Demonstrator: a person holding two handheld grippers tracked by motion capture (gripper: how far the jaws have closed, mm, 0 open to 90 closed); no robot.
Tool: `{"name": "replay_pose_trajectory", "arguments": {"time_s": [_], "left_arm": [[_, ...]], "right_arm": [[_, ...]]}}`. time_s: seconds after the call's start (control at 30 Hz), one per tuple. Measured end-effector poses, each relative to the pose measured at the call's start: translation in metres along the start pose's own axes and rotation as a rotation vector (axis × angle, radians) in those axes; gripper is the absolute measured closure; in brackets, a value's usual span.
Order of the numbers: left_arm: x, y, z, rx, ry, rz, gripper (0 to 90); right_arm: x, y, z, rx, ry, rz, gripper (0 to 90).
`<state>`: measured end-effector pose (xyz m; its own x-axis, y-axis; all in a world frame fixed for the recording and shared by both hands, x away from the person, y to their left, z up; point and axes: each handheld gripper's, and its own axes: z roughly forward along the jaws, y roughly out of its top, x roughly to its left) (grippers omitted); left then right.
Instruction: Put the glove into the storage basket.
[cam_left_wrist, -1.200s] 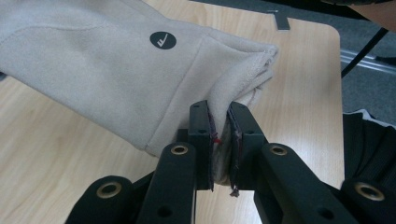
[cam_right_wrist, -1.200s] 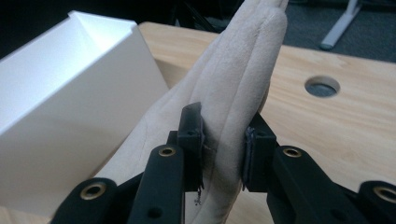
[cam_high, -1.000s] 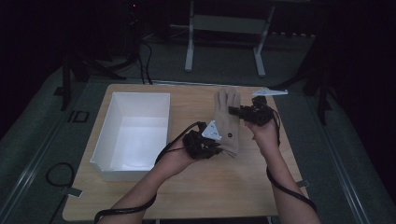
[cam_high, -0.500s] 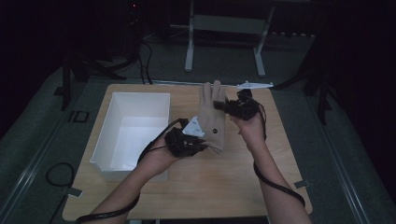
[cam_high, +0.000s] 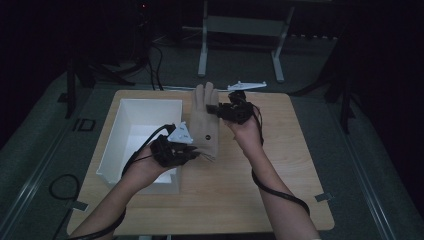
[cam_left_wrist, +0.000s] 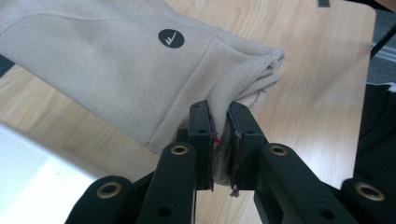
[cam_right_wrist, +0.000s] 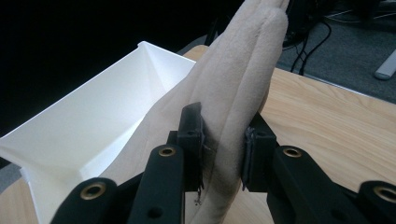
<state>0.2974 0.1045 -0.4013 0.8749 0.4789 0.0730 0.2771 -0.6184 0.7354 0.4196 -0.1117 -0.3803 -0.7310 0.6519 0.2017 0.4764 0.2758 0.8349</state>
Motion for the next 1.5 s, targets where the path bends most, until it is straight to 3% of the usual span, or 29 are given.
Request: {"name": "replay_pose_trajectory", "arguments": {"time_s": [0.13,0.47,0.9,1.03,1.2,1.5], "left_arm": [[0.007,-0.011,-0.015,-0.017,0.024,-0.019,81.8],[0.016,-0.034,-0.043,-0.030,0.071,-0.063,81.8],[0.023,-0.072,-0.061,-0.005,0.110,-0.124,81.8],[0.023,-0.091,-0.071,-0.008,0.141,-0.146,81.8],[0.024,-0.105,-0.069,0.007,0.146,-0.188,81.8],[0.026,-0.120,-0.047,0.049,0.140,-0.252,81.7]], "right_arm": [[0.007,0.004,0.007,0.005,0.000,-0.014,73.5],[0.032,0.019,0.034,0.007,0.054,-0.019,73.5],[0.067,0.028,0.080,0.047,0.110,-0.050,73.5],[0.076,0.027,0.096,0.060,0.134,-0.043,73.5],[0.088,0.024,0.112,0.081,0.142,-0.064,73.5],[0.086,0.009,0.132,0.131,0.128,-0.047,73.5]]}}
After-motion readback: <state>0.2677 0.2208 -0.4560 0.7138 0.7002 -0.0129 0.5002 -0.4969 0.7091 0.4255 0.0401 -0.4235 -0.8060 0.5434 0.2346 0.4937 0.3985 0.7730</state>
